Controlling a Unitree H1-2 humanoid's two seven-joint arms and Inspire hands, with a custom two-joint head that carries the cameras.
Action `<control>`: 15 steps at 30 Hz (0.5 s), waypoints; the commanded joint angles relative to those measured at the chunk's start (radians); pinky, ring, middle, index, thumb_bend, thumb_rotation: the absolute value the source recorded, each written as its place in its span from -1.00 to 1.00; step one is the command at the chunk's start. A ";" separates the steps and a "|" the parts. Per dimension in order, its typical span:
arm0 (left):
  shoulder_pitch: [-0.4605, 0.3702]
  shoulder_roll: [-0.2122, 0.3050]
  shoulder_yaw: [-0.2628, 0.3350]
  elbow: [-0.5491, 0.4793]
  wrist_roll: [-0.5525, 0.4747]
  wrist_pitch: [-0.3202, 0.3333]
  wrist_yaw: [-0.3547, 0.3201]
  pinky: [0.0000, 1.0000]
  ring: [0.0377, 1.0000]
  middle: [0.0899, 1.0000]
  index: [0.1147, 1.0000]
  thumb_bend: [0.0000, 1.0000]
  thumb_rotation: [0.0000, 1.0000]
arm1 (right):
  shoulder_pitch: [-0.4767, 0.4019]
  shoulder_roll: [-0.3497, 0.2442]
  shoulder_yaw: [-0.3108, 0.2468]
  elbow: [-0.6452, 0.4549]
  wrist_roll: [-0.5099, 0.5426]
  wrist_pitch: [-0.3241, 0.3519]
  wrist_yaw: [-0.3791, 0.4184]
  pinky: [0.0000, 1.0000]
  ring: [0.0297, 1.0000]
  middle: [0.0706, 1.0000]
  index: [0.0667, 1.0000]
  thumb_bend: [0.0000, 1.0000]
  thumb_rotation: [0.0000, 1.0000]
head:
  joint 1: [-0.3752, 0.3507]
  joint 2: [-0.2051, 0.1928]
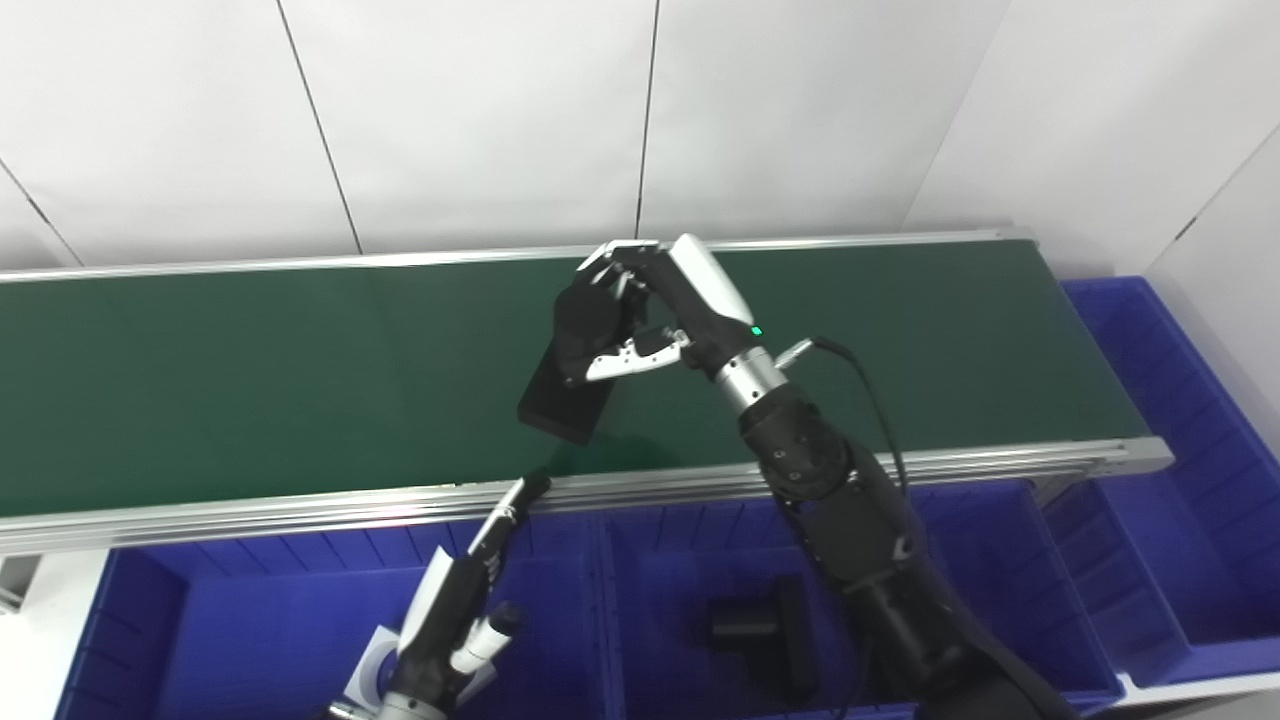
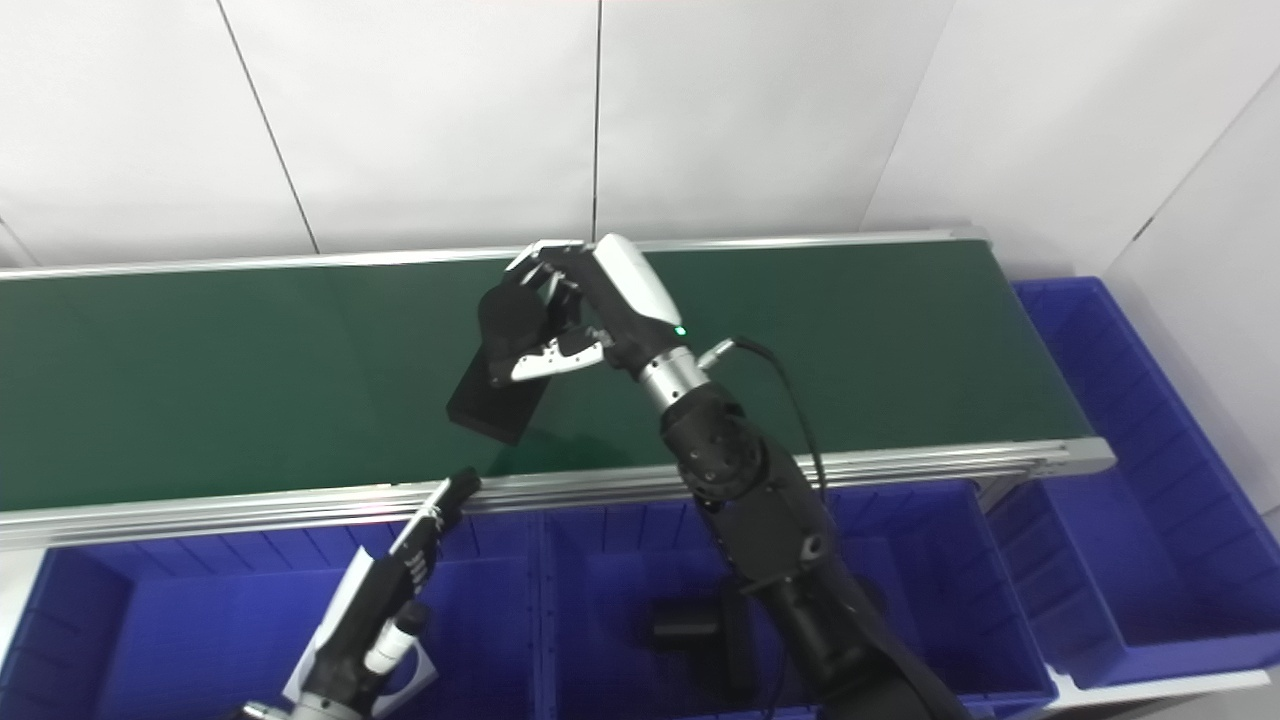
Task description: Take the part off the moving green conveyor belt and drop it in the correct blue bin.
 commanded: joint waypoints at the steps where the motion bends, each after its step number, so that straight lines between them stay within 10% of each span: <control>1: 0.002 -0.014 0.027 -0.036 -0.006 -0.033 -0.043 0.93 0.94 0.92 0.89 0.86 0.96 | -0.005 -0.010 -0.024 -0.098 0.023 0.032 0.016 -0.53 -0.46 -0.26 -0.02 0.04 -1.00 | -0.001 0.002; 15: 0.029 -0.056 0.169 -0.075 -0.009 -0.033 -0.183 0.89 0.92 0.89 0.90 0.78 0.97 | 0.210 -0.086 -0.136 -0.449 0.037 0.138 0.076 -0.59 -0.52 -0.27 -0.03 0.04 -1.00 | -0.078 0.015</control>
